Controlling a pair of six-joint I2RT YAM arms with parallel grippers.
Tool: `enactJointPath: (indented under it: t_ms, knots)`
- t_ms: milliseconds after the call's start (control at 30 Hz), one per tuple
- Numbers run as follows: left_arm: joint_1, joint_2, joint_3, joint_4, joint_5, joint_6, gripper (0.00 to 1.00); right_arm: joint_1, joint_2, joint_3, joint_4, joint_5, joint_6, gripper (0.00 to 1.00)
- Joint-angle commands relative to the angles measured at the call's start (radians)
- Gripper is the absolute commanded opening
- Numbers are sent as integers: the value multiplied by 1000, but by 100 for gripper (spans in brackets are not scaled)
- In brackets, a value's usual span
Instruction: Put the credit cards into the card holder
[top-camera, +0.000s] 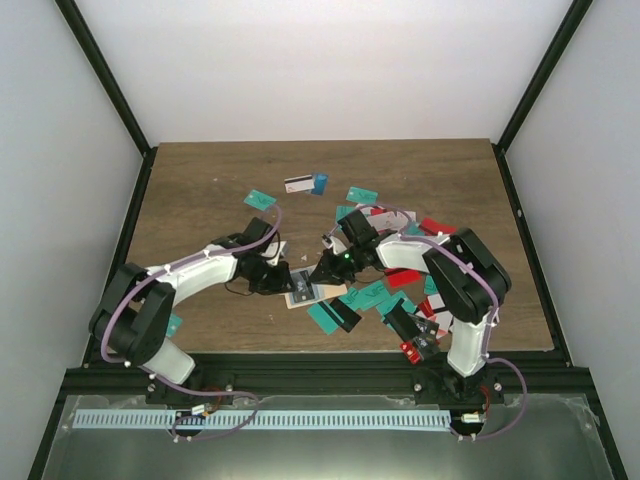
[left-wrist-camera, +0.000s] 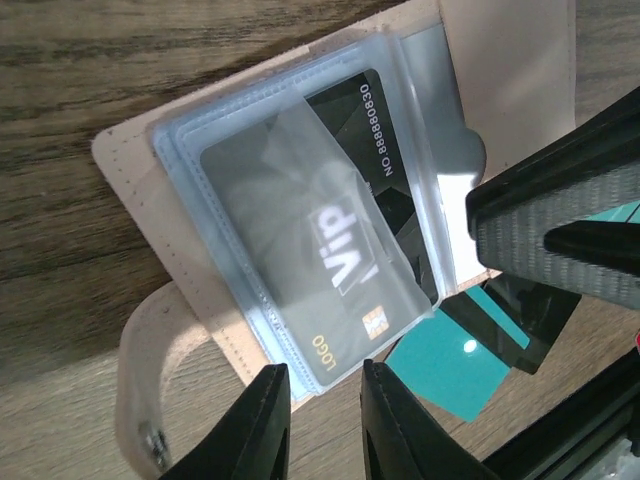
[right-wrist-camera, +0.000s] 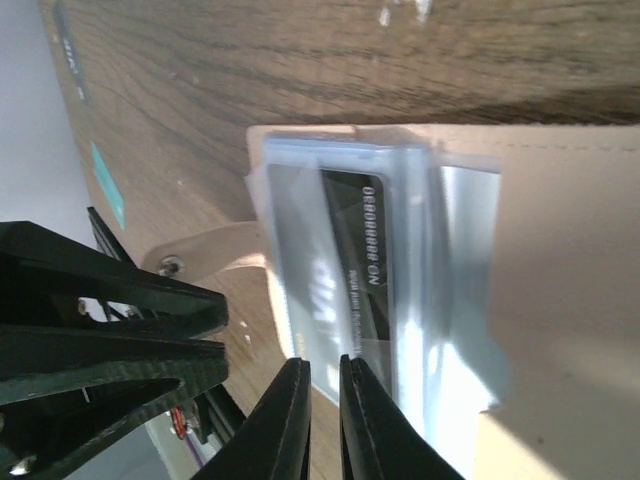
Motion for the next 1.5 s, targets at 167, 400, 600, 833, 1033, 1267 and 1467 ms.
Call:
enactJointPath:
  t_ms: [167, 400, 600, 833, 1033, 1267, 1467]
  knots:
    - [-5, 47, -20, 88, 46, -31, 25, 10, 66, -11, 33, 13, -4, 6]
    - [-5, 77, -28, 102, 31, -27, 30, 9, 82, -56, 58, 15, 3, 1]
    - [-5, 85, -23, 97, 10, -23, 35, 9, 104, -78, 76, 6, 5, 1]
    - [-4, 92, -17, 122, 39, -22, 35, 9, 123, -93, 88, 4, 2, 1]
    - [-5, 111, -17, 132, 43, -21, 35, 9, 128, -109, 97, -1, 3, 1]
    - [-5, 110, -18, 131, 40, -18, 36, 9, 122, -129, 114, -5, 16, 1]
    - [-4, 89, -18, 148, 65, -27, 37, 9, 116, -137, 124, -7, 27, 1]
